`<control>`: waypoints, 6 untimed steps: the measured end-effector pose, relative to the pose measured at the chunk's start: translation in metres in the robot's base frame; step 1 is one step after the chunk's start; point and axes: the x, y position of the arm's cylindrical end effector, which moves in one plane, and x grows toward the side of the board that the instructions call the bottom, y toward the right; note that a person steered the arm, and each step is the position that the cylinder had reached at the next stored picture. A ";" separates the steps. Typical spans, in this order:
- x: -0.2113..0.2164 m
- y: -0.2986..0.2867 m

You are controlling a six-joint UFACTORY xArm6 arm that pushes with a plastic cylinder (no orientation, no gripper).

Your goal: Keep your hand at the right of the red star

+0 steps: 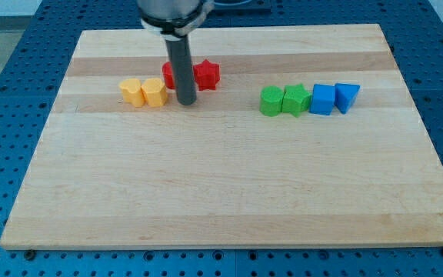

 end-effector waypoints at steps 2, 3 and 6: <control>-0.011 0.042; -0.017 0.056; -0.078 0.072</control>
